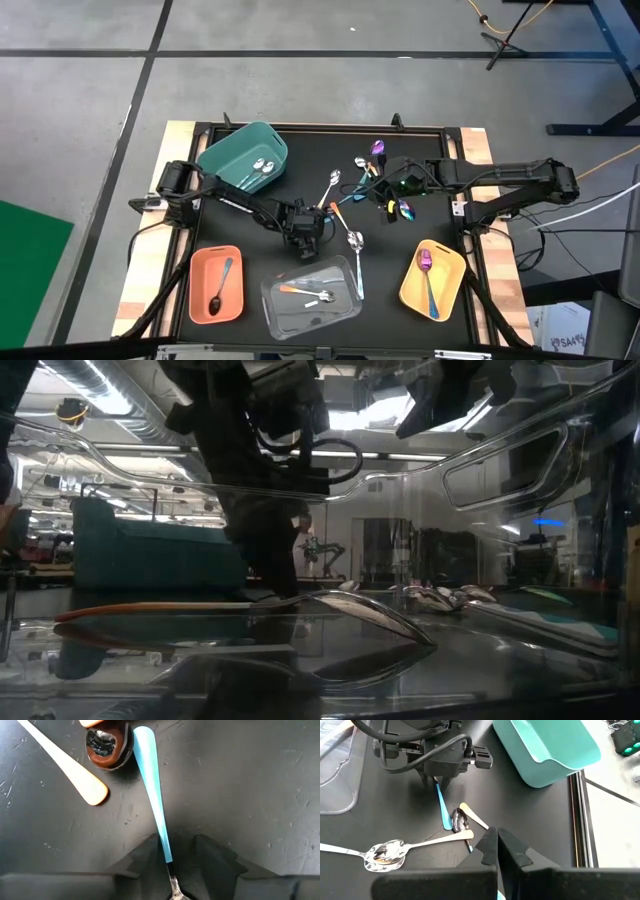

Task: Sort silverware by color (type)
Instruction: Put the blue spoon into the orange bin

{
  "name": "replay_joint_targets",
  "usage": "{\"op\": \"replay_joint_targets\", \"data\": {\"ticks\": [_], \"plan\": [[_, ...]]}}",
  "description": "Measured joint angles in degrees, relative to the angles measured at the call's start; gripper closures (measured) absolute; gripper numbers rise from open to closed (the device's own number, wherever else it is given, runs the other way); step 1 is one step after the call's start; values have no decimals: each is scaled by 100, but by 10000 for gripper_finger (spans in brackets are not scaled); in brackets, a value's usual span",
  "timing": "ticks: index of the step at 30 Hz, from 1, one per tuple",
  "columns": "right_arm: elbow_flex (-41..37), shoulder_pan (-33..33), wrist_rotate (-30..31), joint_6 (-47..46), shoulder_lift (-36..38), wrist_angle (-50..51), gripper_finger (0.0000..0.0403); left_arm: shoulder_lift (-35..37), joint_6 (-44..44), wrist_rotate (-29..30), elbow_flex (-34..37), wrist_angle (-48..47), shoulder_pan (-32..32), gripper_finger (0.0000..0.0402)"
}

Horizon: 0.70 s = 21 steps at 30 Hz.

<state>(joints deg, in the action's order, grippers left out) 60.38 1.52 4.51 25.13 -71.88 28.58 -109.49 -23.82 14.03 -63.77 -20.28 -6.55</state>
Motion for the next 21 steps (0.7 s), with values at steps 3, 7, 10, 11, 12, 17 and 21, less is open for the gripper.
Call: {"op": "replay_joint_targets", "data": {"ticks": [3,7,10,11,12,17,21], "plan": [[0,0,-1,2,0,0,403,0,-4,6,0,1,2,307],[0,0,-2,2,0,0,403,0,-6,43,0,1,4,344],[0,0,-2,2,0,0,403,0,-8,55,0,-1,4,367],[0,0,-2,2,0,0,403,0,-8,61,0,-2,4,375],[0,0,-2,2,0,0,403,0,-6,63,0,-3,7,381],[0,0,-1,2,0,0,403,0,-6,73,0,-3,13,395],[0,0,-2,2,0,0,403,0,-8,76,0,-1,13,395]]}}
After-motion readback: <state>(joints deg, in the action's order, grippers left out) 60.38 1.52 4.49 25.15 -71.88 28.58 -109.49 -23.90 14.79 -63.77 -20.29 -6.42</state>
